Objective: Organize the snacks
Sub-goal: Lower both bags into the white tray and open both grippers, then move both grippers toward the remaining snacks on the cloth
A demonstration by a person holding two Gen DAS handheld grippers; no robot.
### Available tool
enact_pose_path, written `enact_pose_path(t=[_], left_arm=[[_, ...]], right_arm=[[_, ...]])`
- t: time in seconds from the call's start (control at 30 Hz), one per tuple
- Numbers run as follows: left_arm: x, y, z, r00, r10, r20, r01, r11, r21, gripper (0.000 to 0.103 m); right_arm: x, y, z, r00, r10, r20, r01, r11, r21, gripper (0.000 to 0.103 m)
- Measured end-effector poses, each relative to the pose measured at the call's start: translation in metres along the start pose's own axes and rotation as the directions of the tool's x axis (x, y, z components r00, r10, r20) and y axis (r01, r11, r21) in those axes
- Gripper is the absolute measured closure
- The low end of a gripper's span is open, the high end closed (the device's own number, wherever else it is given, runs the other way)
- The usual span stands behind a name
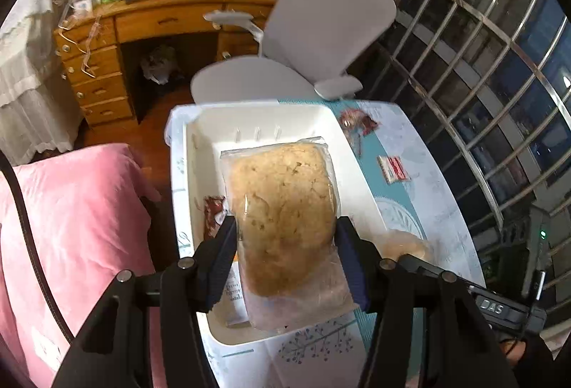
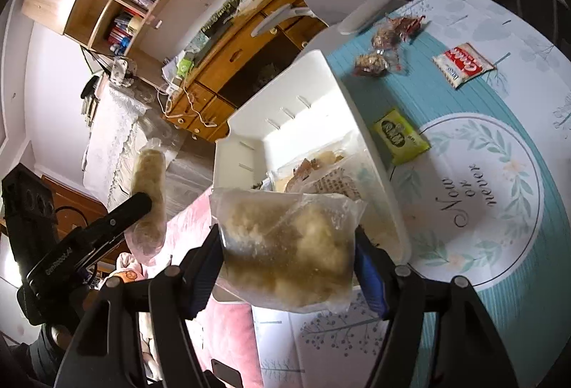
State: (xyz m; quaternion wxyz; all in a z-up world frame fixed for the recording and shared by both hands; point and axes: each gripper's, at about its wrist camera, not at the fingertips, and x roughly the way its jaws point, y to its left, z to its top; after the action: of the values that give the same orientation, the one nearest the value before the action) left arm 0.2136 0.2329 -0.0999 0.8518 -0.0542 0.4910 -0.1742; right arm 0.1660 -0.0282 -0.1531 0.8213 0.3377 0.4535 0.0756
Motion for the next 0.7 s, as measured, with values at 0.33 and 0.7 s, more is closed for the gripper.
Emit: enact_pose_path(t=[0.33,0.7], left_arm=[[0.010,-0.002,-0.004,0.998,0.022,-0.057,-0.021,1.000,0.011,0.023],[0.013,-0.028,0.000,0.993,0.019,-0.114,-0.007,0.995,0.102,0.020]], right_arm=[[0.008,-0.017,-0.008,0.998,-0.042,-0.050,0.045,0.997,0.066,0.020],[-0.011,-0.034,-0.017,0.993,-0.101,-0.053,0.104,0.993,0.060,0.019]])
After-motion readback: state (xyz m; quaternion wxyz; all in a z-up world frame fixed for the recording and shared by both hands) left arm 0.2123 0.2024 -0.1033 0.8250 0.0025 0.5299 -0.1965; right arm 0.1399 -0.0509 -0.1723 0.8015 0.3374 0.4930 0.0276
